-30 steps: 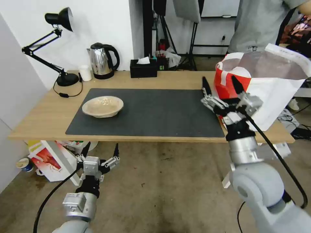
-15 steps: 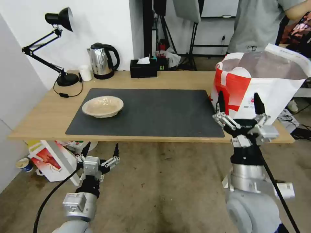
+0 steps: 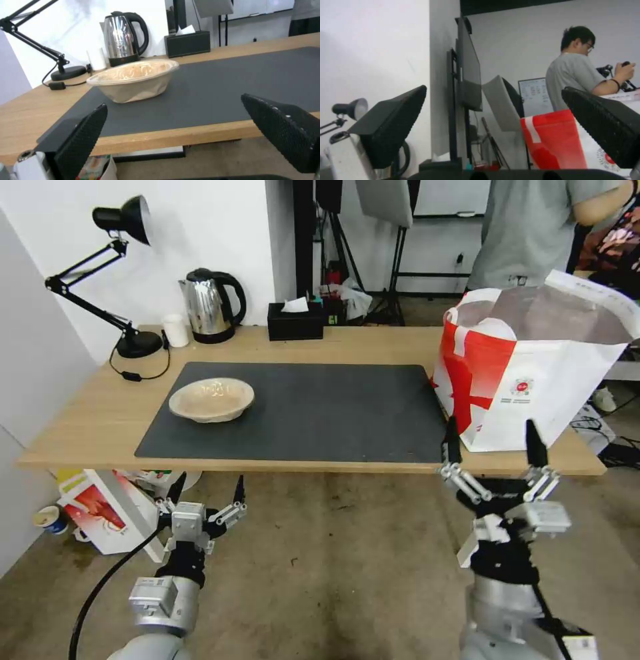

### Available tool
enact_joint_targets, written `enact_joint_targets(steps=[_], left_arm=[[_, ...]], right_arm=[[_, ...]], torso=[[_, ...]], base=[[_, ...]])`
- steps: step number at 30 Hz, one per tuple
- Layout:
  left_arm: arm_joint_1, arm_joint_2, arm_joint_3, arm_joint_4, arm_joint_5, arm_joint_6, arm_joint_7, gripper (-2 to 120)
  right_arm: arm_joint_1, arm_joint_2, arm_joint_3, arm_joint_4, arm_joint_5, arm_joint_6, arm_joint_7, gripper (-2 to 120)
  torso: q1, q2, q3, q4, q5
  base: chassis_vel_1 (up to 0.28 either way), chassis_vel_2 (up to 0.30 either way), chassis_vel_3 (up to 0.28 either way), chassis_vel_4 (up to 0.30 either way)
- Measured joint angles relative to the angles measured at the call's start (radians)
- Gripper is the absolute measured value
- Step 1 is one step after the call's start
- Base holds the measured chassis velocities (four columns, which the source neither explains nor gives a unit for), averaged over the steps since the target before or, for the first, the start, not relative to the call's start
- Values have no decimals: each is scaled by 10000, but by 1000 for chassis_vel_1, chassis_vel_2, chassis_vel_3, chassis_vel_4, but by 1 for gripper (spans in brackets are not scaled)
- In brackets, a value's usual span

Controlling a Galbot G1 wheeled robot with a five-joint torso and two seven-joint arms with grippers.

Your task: Pick up the trash from the table and place it into the takeout bag.

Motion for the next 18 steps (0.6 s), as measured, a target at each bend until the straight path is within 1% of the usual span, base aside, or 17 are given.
enact_joint_targets(steps=[2, 13, 18], left_arm=[[0, 0, 0, 0, 0, 0, 0, 100], [0, 0, 0, 0, 0, 0, 0, 100], [-1, 0, 0, 0, 0, 0, 0, 100]], right_arm=[[-20, -10, -58, -85, -3, 203, -81, 100], [-72, -146, -298, -310, 11, 448, -221, 100], [-109, -134, -385, -488, -6, 745, -222, 100]], torso=[[1, 0, 0, 0, 0], [1, 0, 0, 0, 0], [1, 0, 0, -1, 0]], base=[[0, 0, 0, 0], [0, 0, 0, 0], [0, 0, 0, 0]])
